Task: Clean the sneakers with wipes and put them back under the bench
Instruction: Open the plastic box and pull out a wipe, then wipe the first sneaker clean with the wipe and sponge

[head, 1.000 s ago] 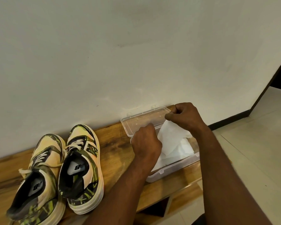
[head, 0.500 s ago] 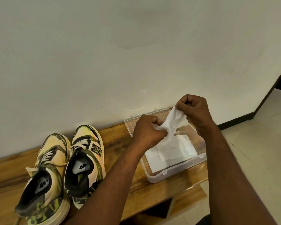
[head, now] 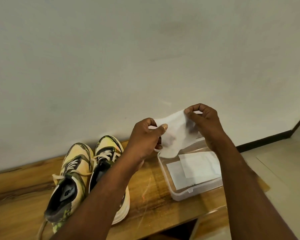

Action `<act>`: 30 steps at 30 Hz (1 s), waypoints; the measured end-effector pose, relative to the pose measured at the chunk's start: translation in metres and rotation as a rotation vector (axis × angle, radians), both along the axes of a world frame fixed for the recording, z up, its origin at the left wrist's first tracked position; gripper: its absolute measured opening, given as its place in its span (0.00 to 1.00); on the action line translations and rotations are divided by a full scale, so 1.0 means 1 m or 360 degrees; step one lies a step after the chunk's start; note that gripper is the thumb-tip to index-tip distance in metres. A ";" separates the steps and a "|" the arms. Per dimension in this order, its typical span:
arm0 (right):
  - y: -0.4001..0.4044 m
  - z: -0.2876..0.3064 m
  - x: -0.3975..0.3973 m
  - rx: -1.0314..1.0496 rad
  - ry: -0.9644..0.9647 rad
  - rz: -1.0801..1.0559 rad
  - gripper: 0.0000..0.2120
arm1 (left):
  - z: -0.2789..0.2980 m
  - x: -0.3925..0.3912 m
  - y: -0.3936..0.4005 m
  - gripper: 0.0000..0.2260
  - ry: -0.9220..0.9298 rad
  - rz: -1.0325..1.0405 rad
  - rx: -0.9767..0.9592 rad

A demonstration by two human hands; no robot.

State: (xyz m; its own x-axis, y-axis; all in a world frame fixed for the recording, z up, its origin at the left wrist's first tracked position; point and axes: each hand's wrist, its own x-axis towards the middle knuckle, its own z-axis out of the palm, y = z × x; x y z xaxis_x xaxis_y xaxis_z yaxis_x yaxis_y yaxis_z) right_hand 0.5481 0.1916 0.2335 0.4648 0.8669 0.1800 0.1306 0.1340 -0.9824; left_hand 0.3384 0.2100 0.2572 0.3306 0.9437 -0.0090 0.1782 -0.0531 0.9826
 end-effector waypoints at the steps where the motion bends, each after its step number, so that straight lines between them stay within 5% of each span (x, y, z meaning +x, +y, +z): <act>1: 0.003 0.001 -0.009 0.0006 0.0033 0.0032 0.04 | 0.001 -0.009 -0.001 0.10 0.0009 0.0030 0.0009; 8: 0.019 0.016 -0.083 0.0045 0.0274 0.0311 0.04 | 0.007 -0.082 -0.002 0.09 -0.0083 0.0367 0.0047; 14: 0.026 0.018 -0.142 -0.0119 0.0435 0.0596 0.03 | 0.002 -0.148 -0.001 0.22 -0.0337 0.0666 -0.0001; 21: 0.026 0.018 -0.167 -0.0248 0.0464 0.0882 0.13 | -0.007 -0.187 -0.002 0.03 -0.0490 0.0630 -0.0042; 27: 0.033 0.016 -0.186 -0.0182 0.0347 0.1056 0.27 | -0.008 -0.213 0.010 0.25 -0.0509 0.0492 -0.0020; 30: 0.045 0.013 -0.193 -0.0215 0.0240 0.0959 0.27 | -0.010 -0.228 0.015 0.26 -0.0398 0.0506 0.0036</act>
State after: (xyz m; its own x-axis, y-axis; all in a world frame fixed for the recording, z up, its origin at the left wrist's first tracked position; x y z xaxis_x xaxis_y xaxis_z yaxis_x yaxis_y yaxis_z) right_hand 0.3554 0.2367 0.2462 -0.1001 0.9947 0.0215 -0.0704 0.0145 -0.9974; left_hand 0.1102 0.2247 0.2471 0.0117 0.9983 0.0565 -0.0553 -0.0558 0.9969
